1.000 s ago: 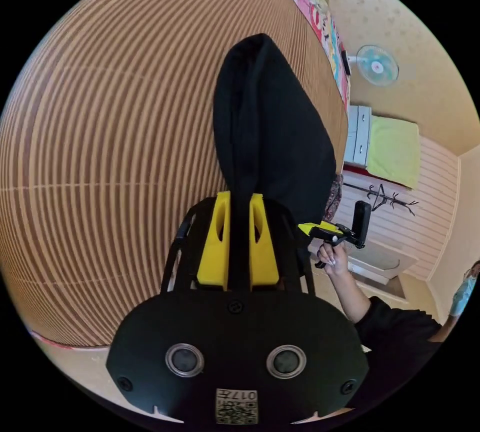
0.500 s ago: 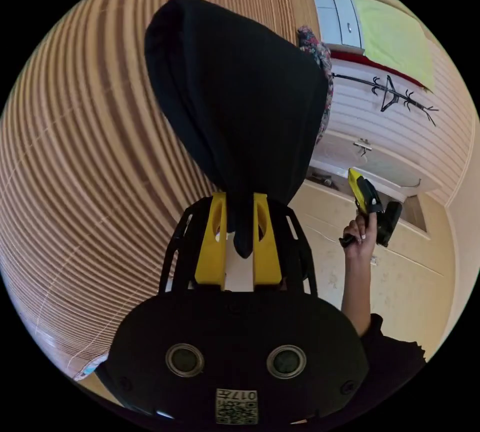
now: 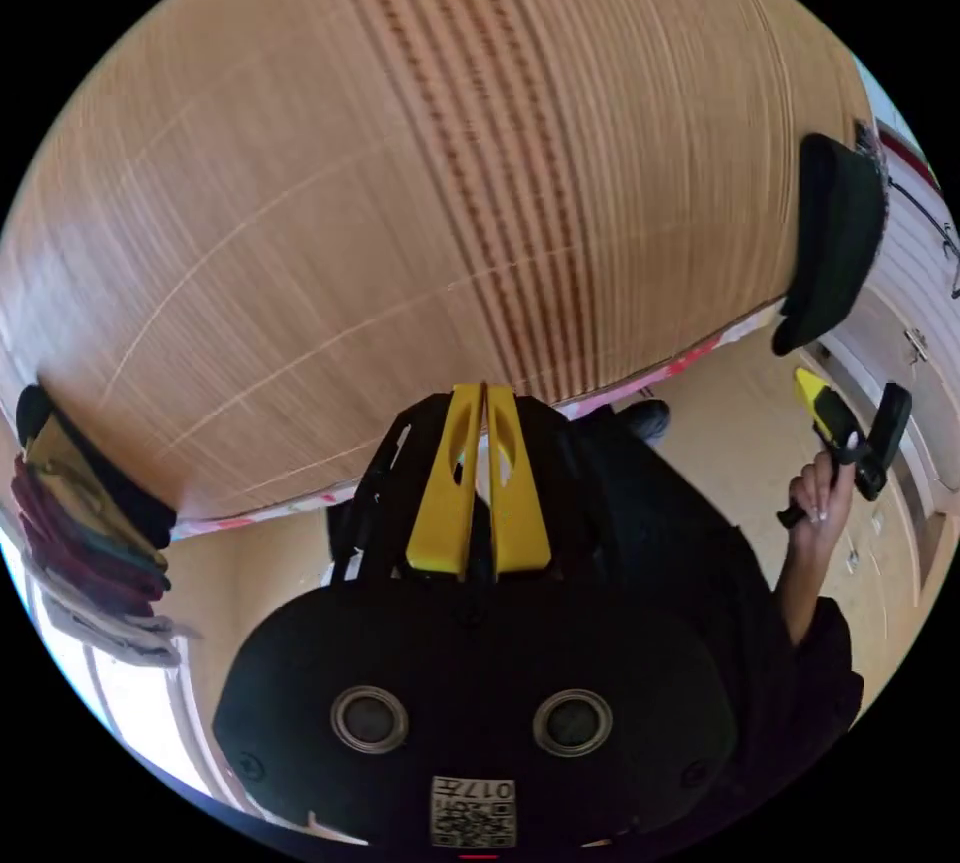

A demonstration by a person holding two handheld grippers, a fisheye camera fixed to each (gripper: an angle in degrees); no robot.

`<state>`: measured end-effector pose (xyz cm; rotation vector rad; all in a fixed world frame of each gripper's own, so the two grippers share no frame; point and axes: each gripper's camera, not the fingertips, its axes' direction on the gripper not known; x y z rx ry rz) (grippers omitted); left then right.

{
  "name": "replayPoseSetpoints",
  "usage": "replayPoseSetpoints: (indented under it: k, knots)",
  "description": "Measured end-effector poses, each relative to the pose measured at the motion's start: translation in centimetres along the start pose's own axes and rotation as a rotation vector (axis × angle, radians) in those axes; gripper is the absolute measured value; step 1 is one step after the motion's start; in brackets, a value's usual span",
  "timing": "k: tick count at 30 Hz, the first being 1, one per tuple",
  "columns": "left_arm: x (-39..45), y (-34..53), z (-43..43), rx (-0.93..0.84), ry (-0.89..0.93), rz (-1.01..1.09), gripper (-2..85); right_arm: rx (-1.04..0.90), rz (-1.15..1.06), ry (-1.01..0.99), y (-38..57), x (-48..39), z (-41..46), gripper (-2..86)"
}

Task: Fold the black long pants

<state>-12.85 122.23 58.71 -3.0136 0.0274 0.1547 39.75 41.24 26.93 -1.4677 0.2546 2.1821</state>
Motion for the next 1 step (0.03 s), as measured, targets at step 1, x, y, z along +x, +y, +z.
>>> replayPoseSetpoints:
  k: [1]
  knots:
    - [-3.30,2.77,-0.93,0.015,-0.011,-0.032,-0.6,-0.086,-0.050,0.000,-0.90,-1.40,1.56,0.3]
